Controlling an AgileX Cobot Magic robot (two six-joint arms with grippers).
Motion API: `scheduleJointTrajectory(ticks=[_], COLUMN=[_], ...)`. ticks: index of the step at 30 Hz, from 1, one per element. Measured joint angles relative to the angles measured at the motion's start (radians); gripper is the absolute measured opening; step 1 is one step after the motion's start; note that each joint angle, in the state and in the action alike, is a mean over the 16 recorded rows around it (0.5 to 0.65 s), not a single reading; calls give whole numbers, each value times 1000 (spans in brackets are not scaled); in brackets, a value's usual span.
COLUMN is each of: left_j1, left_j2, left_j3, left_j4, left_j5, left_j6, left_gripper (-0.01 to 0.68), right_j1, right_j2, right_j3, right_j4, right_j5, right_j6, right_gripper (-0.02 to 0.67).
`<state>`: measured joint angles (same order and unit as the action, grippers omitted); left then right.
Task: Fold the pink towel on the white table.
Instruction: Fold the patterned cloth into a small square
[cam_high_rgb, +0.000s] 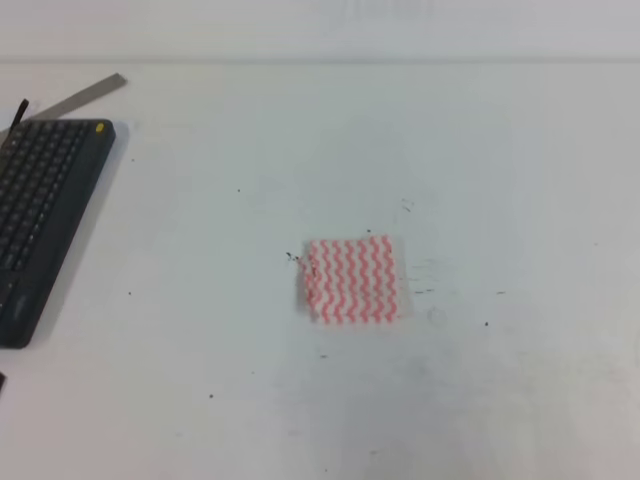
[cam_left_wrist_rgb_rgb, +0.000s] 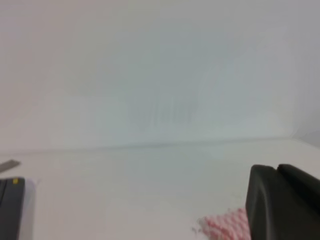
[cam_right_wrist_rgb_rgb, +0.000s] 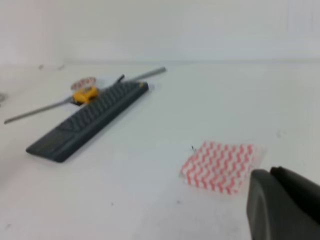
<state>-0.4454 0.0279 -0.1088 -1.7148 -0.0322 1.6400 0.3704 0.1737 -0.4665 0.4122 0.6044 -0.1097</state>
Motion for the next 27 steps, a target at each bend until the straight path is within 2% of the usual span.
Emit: scheduleJointTrajectory(ticks=[10, 27], left_j1=[0, 0], left_j2=[-1, -1], left_j3=[109, 116], left_j4=[-21, -32], left_j5=[-38, -66], left_j6=[0, 0], left_gripper=[0, 0], right_j1=[0, 0], right_j2=[-186, -194], right_j3=[140, 302], right_j4=[12, 6], right_j5=[-106, -224], right_j6=[0, 0], right_gripper=[-2, -2])
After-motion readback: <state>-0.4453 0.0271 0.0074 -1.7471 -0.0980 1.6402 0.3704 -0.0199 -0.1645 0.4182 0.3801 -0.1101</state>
